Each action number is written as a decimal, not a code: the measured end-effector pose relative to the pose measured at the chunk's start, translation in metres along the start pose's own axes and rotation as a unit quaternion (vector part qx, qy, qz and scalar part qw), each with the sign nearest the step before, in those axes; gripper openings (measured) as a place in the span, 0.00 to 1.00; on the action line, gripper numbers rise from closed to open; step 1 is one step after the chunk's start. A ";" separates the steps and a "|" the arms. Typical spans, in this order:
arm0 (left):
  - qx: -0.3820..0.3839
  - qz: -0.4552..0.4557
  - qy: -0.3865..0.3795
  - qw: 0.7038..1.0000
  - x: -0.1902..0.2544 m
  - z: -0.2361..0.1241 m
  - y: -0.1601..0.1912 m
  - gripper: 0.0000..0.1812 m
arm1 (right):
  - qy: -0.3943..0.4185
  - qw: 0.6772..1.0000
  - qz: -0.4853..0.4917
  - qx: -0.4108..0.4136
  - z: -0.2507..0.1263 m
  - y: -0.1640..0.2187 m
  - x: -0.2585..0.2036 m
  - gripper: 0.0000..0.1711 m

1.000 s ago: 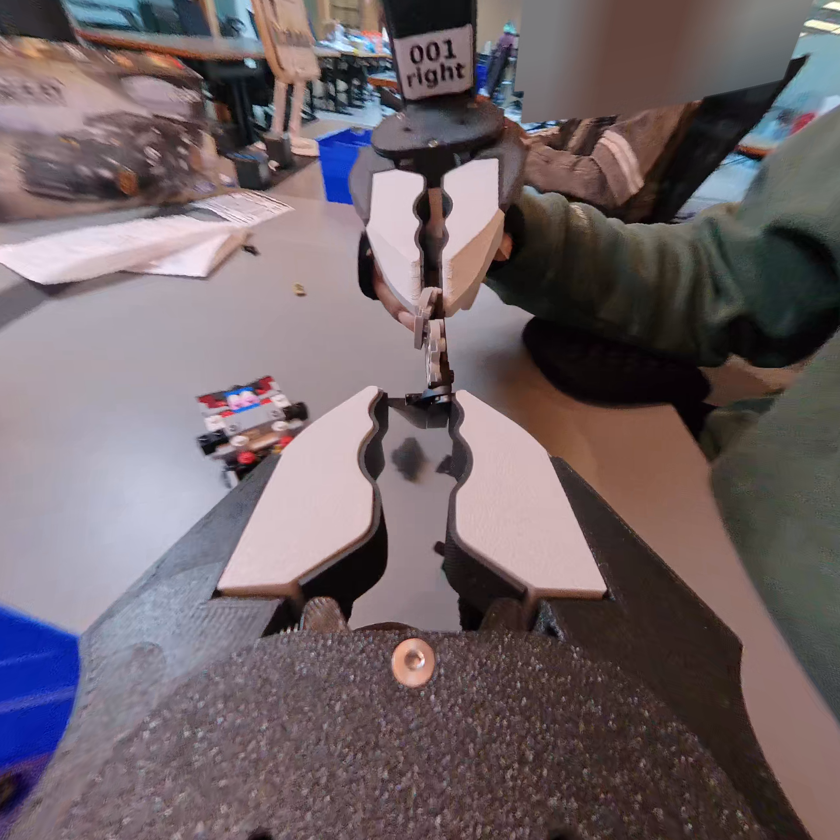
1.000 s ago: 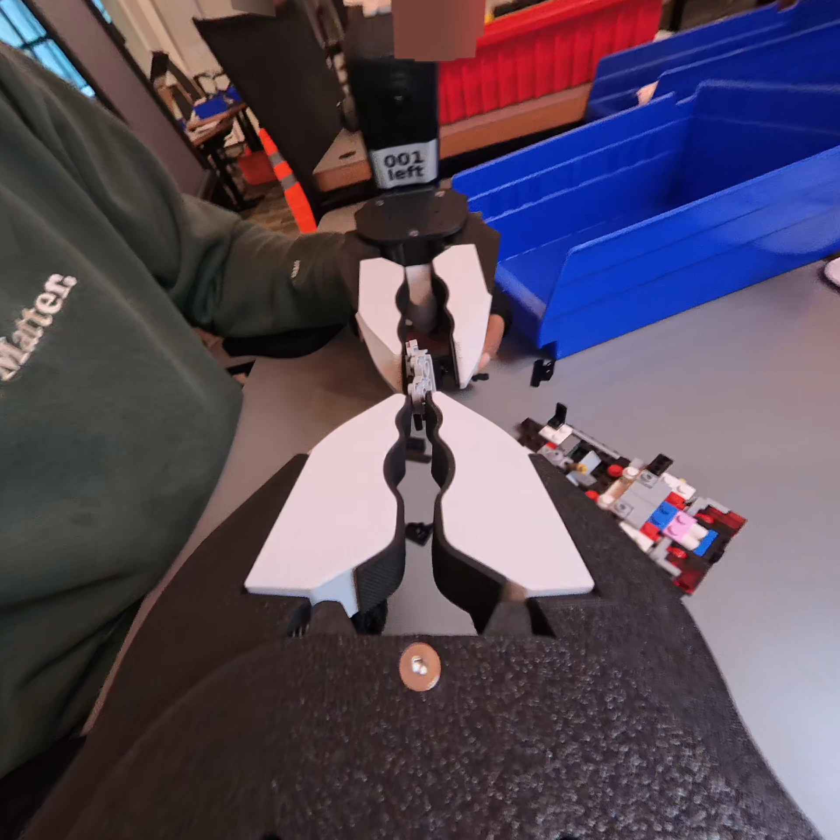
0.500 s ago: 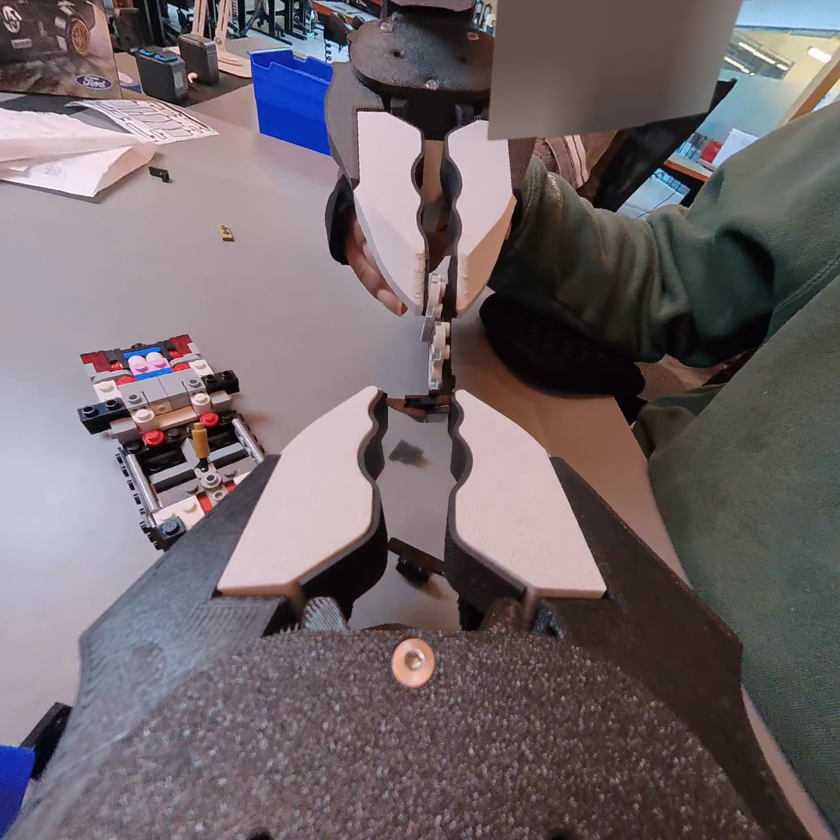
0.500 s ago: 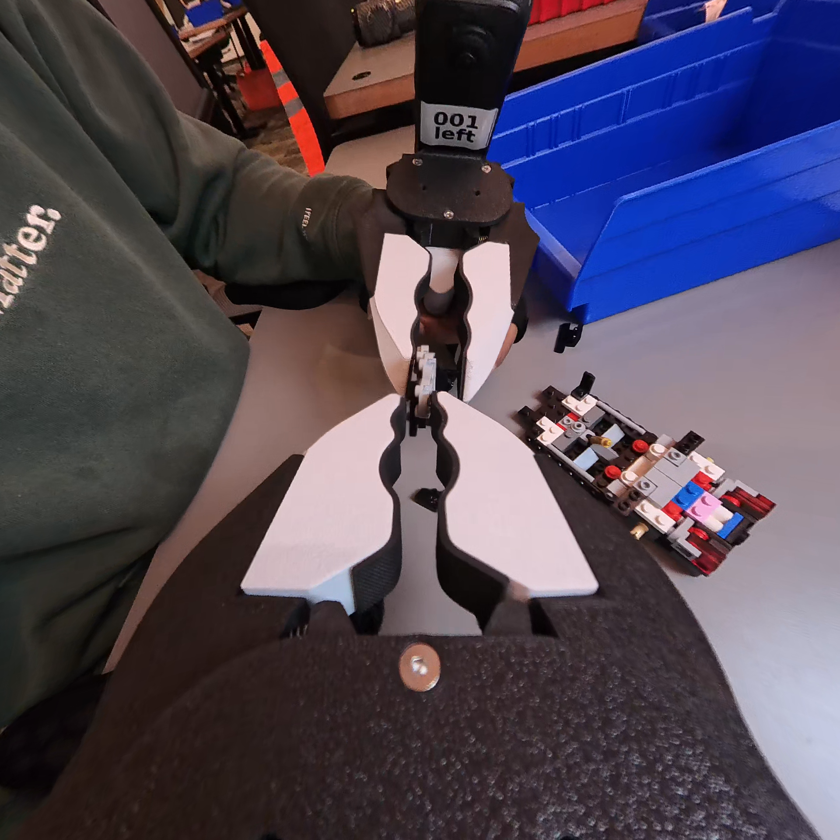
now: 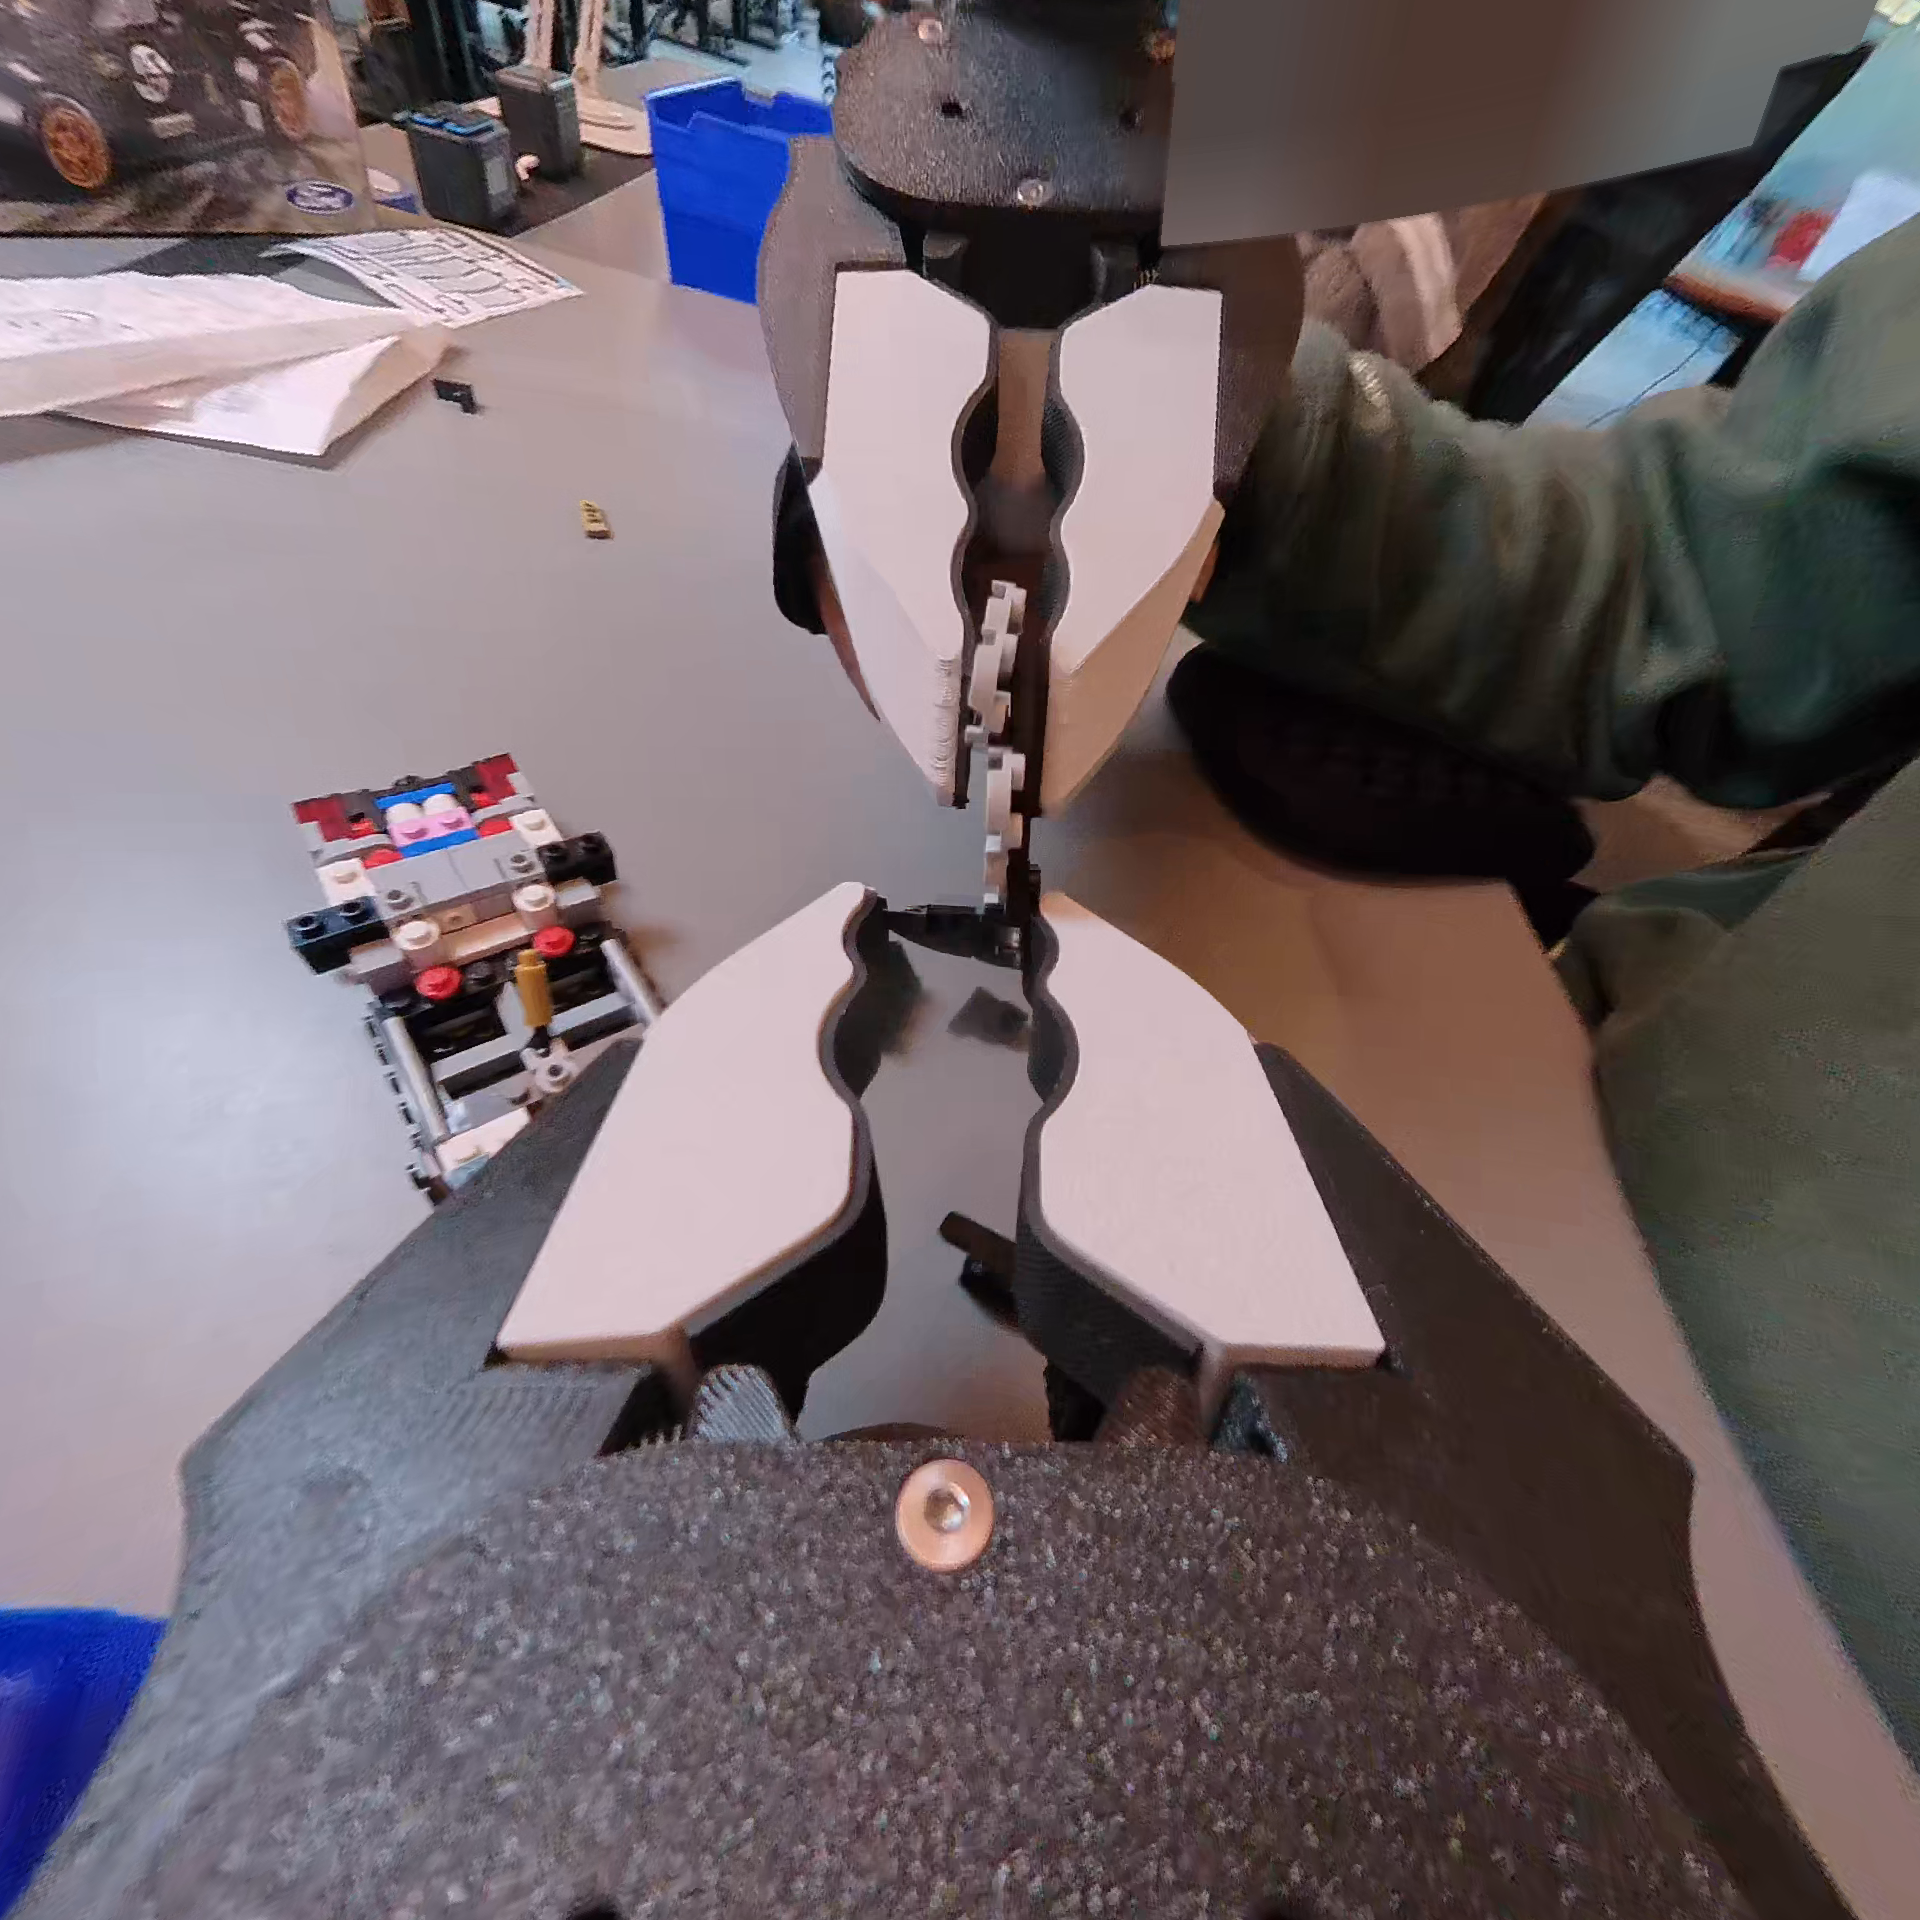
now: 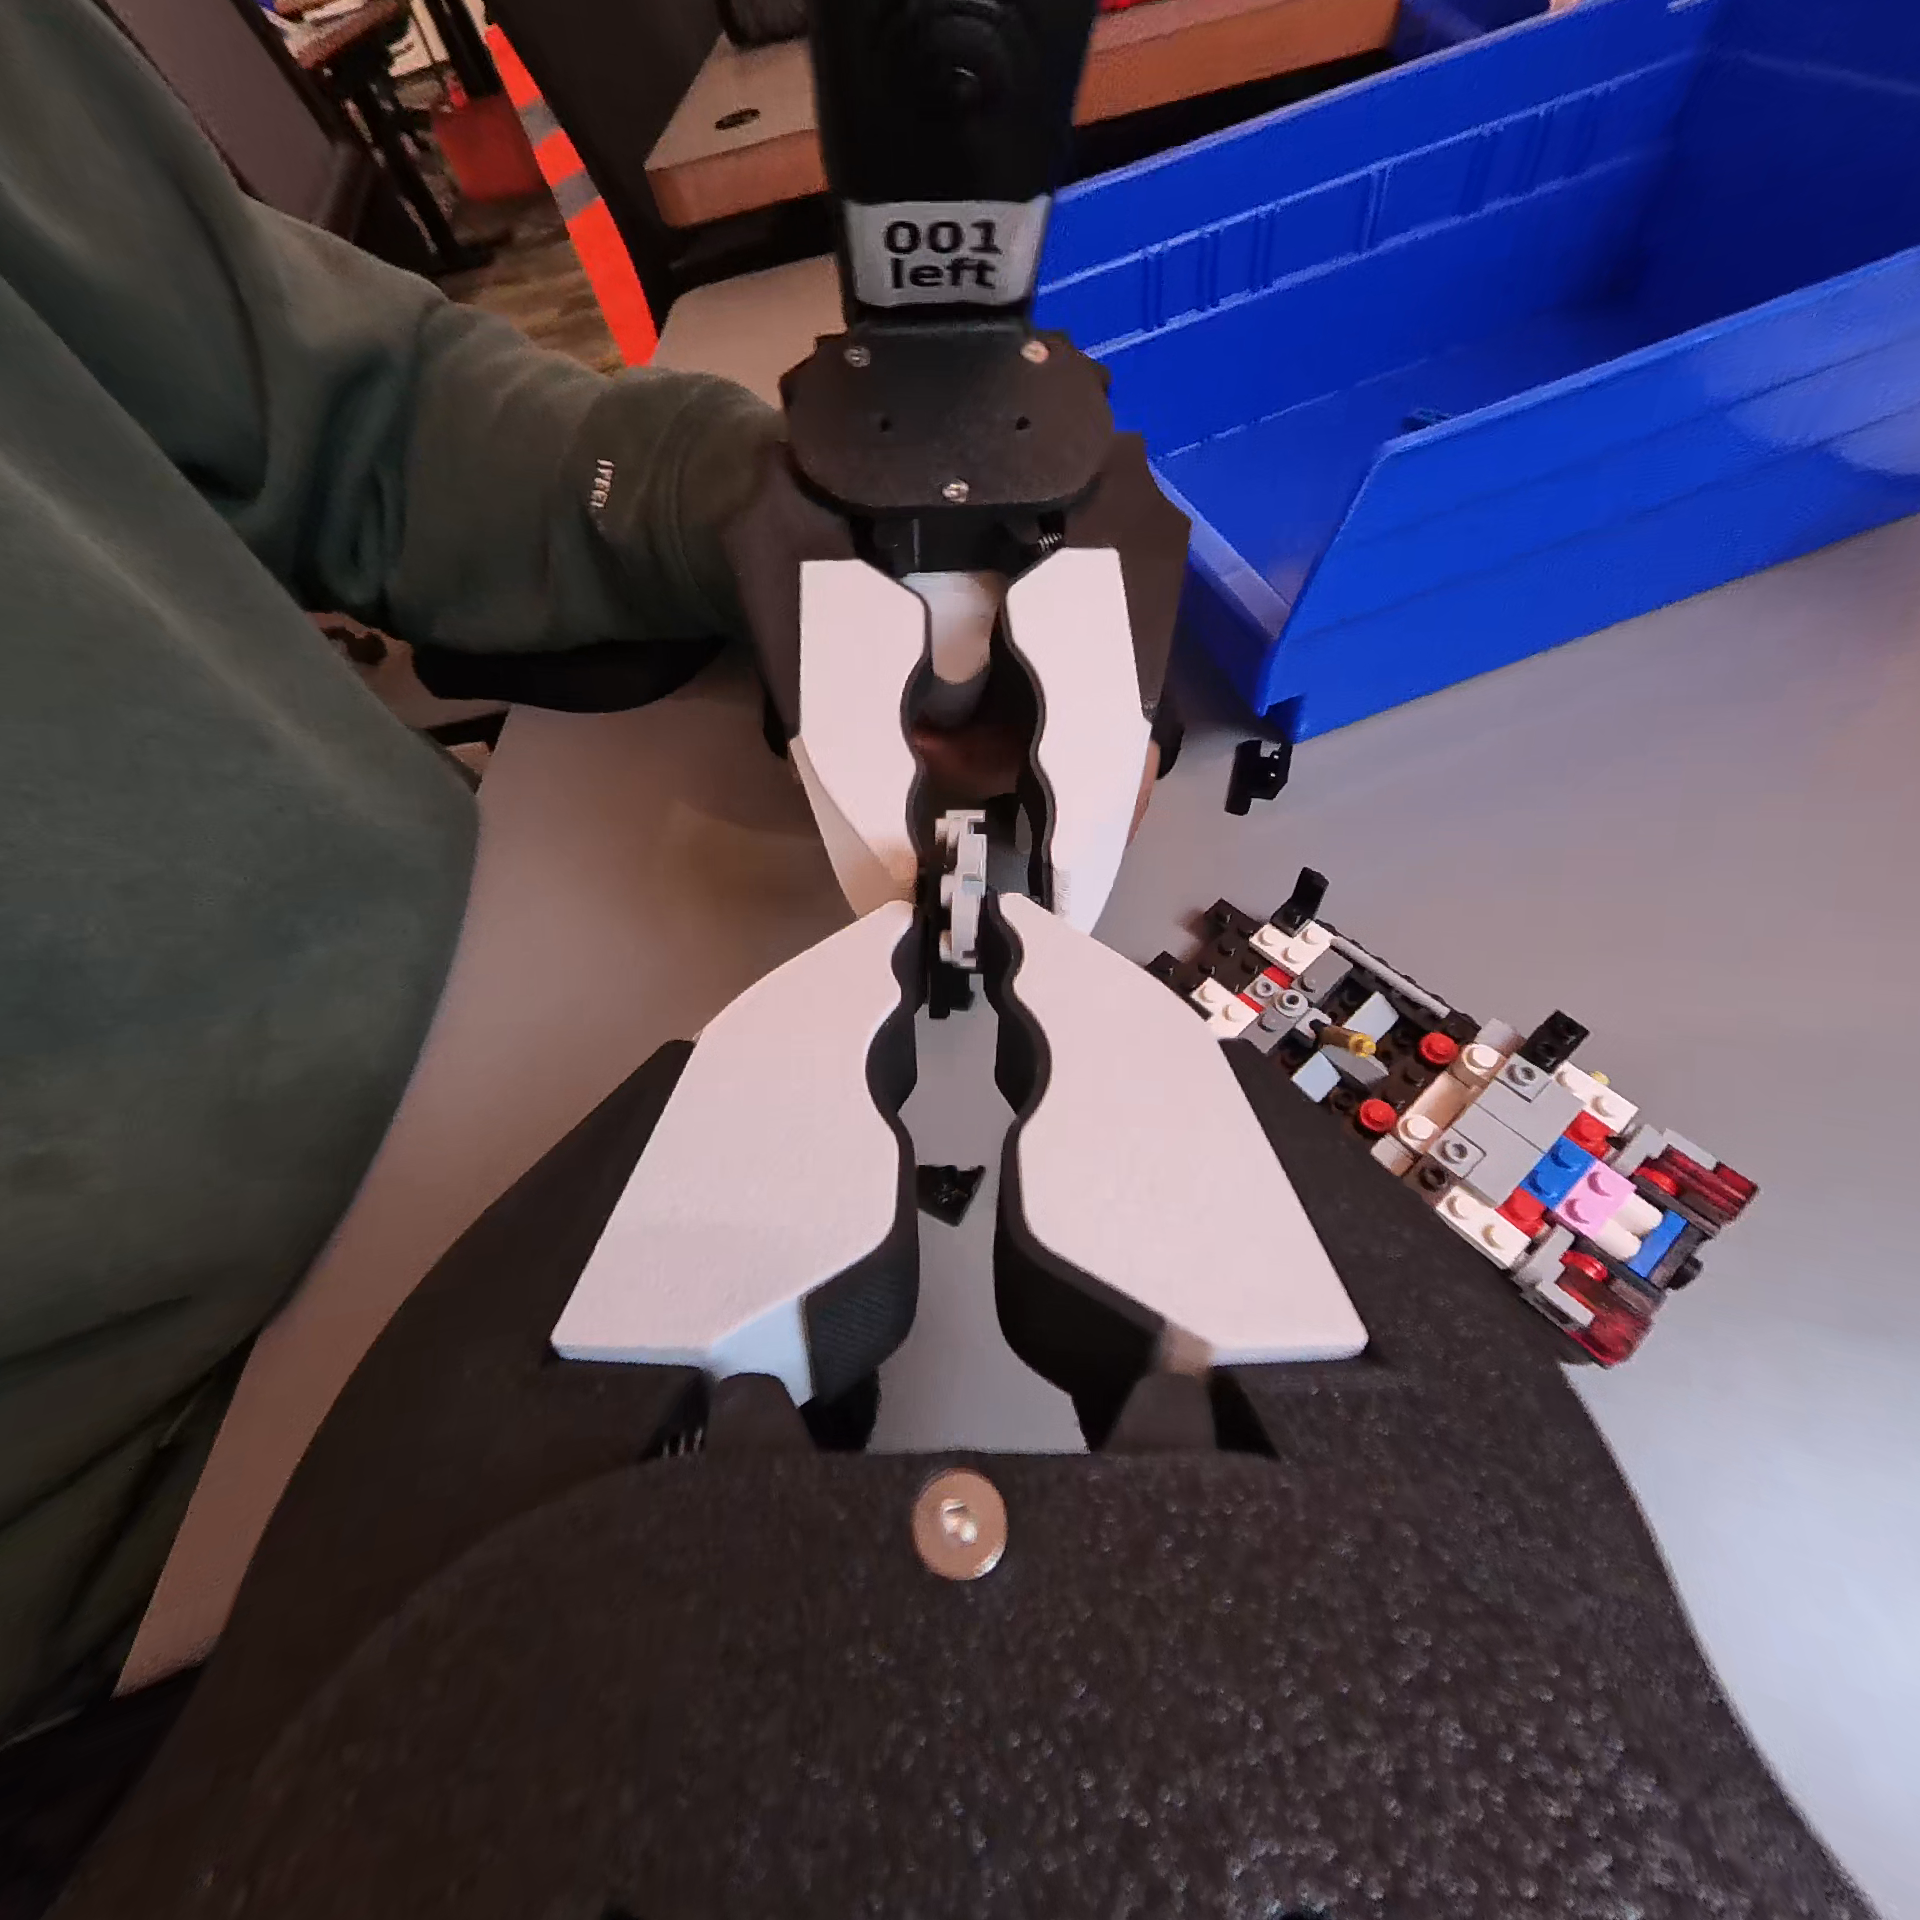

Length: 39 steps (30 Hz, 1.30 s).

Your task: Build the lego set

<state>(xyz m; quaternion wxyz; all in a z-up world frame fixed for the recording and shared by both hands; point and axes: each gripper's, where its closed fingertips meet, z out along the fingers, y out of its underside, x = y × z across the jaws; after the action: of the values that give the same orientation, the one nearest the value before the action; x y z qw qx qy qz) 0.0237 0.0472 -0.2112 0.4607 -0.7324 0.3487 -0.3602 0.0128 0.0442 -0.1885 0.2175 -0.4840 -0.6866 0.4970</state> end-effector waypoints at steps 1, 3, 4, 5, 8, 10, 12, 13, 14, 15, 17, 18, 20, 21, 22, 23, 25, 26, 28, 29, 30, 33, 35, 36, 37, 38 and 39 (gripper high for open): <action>-0.004 0.011 -0.014 1.000 -0.003 0.000 0.001 0.13 | 0.005 1.000 0.006 0.001 0.001 0.000 0.002 0.06; -0.001 0.027 -0.040 0.999 -0.009 -0.002 -0.001 0.13 | 0.006 1.000 0.022 0.014 0.001 -0.003 0.006 0.04; -0.002 0.036 -0.053 0.998 -0.011 -0.003 -0.002 0.13 | 0.009 0.999 0.026 0.017 0.000 -0.003 0.008 0.04; -0.004 0.046 -0.065 0.997 -0.014 -0.003 -0.002 0.13 | 0.014 0.999 0.025 0.018 0.001 -0.003 0.010 0.04; -0.006 0.064 -0.088 0.994 -0.018 -0.003 -0.003 0.13 | 0.017 0.999 0.029 0.024 0.000 -0.003 0.012 0.04; -0.005 0.065 -0.089 0.994 -0.018 -0.004 -0.004 0.13 | 0.023 0.999 0.016 0.020 0.000 -0.003 0.012 0.04; -0.009 0.060 -0.079 0.995 -0.017 -0.003 -0.002 0.13 | 0.027 0.999 -0.007 0.020 0.001 -0.002 0.009 0.04; -0.009 0.060 -0.080 0.995 -0.017 -0.003 -0.002 0.13 | 0.031 0.999 -0.013 0.020 0.001 -0.002 0.010 0.04; -0.011 0.060 -0.082 0.995 -0.017 -0.003 -0.002 0.13 | 0.033 0.999 -0.015 0.015 0.001 -0.001 0.009 0.04; -0.015 0.064 -0.083 0.994 -0.016 -0.002 -0.001 0.13 | 0.034 0.999 -0.020 0.010 0.002 0.000 0.009 0.04; -0.023 0.076 -0.097 0.992 -0.018 -0.001 0.000 0.13 | 0.050 0.998 -0.035 -0.005 0.005 0.002 0.011 0.04; -0.022 0.080 -0.108 0.991 -0.021 -0.002 -0.001 0.13 | 0.062 0.997 -0.041 -0.003 0.005 0.000 0.013 0.04; -0.004 0.077 -0.108 0.991 -0.021 -0.005 -0.008 0.13 | 0.086 0.995 -0.036 0.021 0.001 -0.009 0.020 0.04; -0.001 0.089 -0.112 0.990 -0.019 -0.005 -0.011 0.13 | 0.095 0.995 -0.028 0.025 -0.001 -0.010 0.025 0.04; -0.004 0.110 -0.127 0.986 -0.019 -0.004 -0.013 0.13 | 0.091 0.995 -0.022 0.028 -0.002 -0.010 0.025 0.04; -0.013 0.131 -0.143 0.981 -0.020 -0.004 -0.012 0.13 | 0.083 0.996 -0.016 0.030 -0.003 -0.009 0.024 0.04; -0.018 0.153 -0.158 0.975 -0.021 -0.003 -0.012 0.13 | 0.076 0.996 -0.006 0.038 -0.004 -0.009 0.024 0.04; -0.017 0.158 -0.162 0.974 -0.022 -0.003 -0.012 0.13 | 0.073 0.996 0.000 0.045 -0.004 -0.010 0.025 0.04; -0.022 0.157 -0.159 0.975 -0.023 -0.004 -0.011 0.13 | 0.067 0.996 0.009 0.061 -0.008 -0.013 0.025 0.04; -0.021 0.157 -0.158 0.975 -0.023 -0.005 -0.010 0.14 | 0.063 0.996 0.013 0.066 -0.010 -0.013 0.025 0.04; -0.021 0.156 -0.155 0.975 -0.023 -0.005 -0.009 0.13 | 0.060 0.995 0.017 0.073 -0.013 -0.014 0.025 0.04; -0.027 0.133 -0.131 0.982 -0.020 -0.003 -0.004 0.13 | 0.056 0.996 0.029 0.067 -0.018 -0.011 0.027 0.04; -0.032 0.106 -0.109 0.988 -0.018 -0.003 -0.001 0.13 | 0.054 0.997 0.036 0.042 -0.017 -0.002 0.028 0.04; -0.036 0.087 -0.097 0.991 -0.017 -0.004 0.001 0.14 | 0.057 0.997 0.039 0.027 -0.017 0.004 0.030 0.04; -0.038 0.069 -0.087 0.993 -0.017 -0.005 0.003 0.14 | 0.059 0.997 0.042 0.009 -0.017 0.011 0.031 0.04; -0.043 0.050 -0.075 0.995 -0.016 -0.006 0.006 0.14 | 0.061 0.997 0.044 -0.009 -0.016 0.019 0.033 0.04; -0.048 0.029 -0.064 0.996 -0.016 -0.006 0.008 0.14 | 0.062 0.997 0.048 -0.029 -0.015 0.027 0.034 0.04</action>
<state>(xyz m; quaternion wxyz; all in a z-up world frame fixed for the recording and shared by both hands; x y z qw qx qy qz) 0.0088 0.0554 -0.2203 0.4565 -0.7650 0.3564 -0.2816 0.0212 0.0824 -0.2128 0.2213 -0.5523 -0.6617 0.4563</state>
